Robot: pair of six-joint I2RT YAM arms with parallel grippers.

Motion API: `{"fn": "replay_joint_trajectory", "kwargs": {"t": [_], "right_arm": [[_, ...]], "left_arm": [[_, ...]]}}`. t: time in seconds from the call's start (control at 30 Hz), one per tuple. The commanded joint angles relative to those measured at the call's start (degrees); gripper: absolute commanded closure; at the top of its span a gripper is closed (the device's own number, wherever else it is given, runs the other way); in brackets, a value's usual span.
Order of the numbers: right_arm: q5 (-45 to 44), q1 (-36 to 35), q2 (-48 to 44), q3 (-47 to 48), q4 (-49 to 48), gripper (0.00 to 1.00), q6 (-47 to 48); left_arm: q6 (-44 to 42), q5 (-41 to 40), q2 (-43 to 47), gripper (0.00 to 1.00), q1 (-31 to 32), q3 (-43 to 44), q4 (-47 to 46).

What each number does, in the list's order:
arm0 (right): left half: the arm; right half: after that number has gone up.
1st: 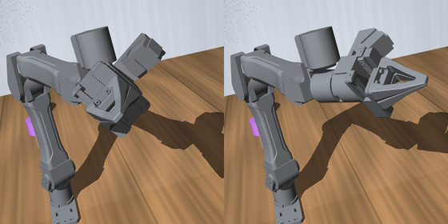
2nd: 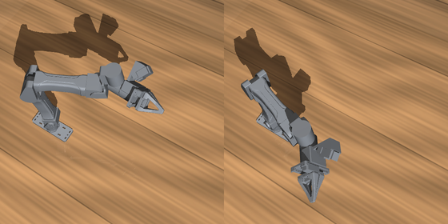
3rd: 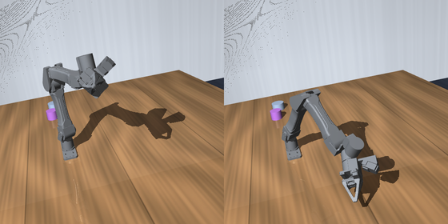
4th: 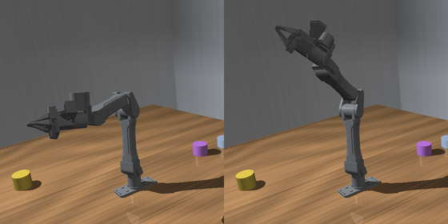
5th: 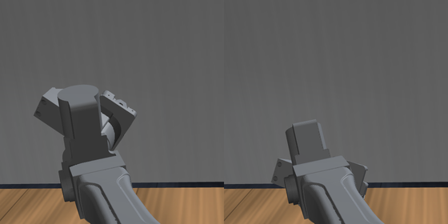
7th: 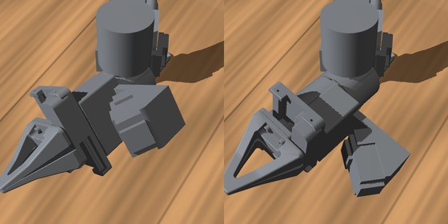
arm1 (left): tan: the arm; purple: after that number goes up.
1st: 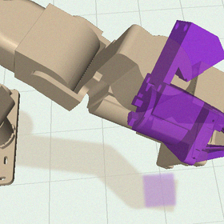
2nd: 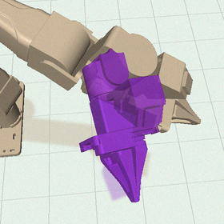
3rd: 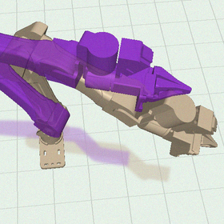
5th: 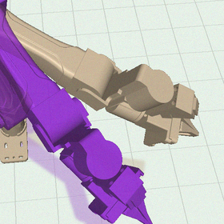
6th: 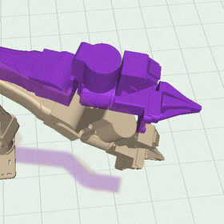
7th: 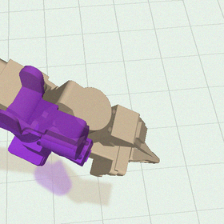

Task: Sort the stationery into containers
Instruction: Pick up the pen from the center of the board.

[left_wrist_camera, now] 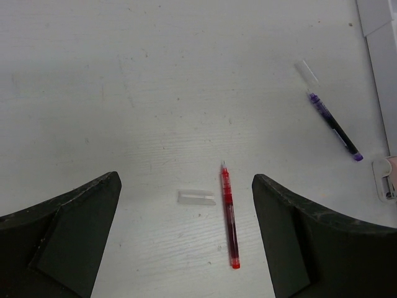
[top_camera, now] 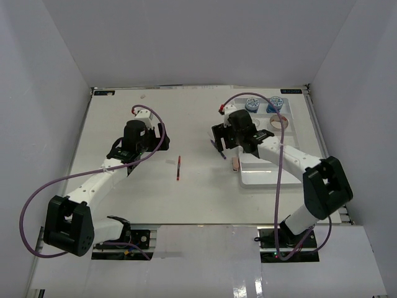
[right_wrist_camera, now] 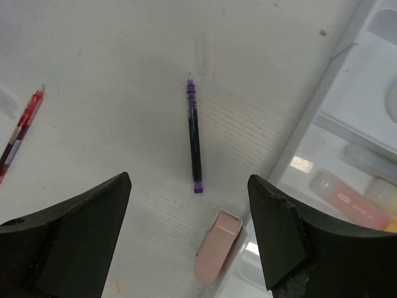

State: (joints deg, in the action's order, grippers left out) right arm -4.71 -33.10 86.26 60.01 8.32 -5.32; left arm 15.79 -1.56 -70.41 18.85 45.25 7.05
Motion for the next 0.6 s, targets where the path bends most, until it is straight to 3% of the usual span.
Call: {"fn": "replay_joint_trajectory", "kwargs": {"t": [0.0, 0.2, 0.47, 0.57], "right_arm": [[1.01, -1.35, 4.87, 4.67, 4.16, 0.19, 3.83], [3.48, -1.53, 14.01, 7.23, 5.39, 0.31, 3.92], [3.57, -1.61, 19.21, 7.67, 5.92, 0.49, 4.97], [3.04, -1.79, 20.18, 7.67, 6.18, 0.52, 5.06]], "left_arm": [[0.21, -0.72, 0.45, 0.02, -0.31, 1.24, 0.25], [0.29, -0.63, 0.28, 0.02, -0.31, 1.24, 0.33], [0.20, 0.16, 0.27, 0.02, -0.31, 1.42, 0.33], [0.20, 0.16, 0.19, 0.02, -0.31, 1.42, 0.33]]}}
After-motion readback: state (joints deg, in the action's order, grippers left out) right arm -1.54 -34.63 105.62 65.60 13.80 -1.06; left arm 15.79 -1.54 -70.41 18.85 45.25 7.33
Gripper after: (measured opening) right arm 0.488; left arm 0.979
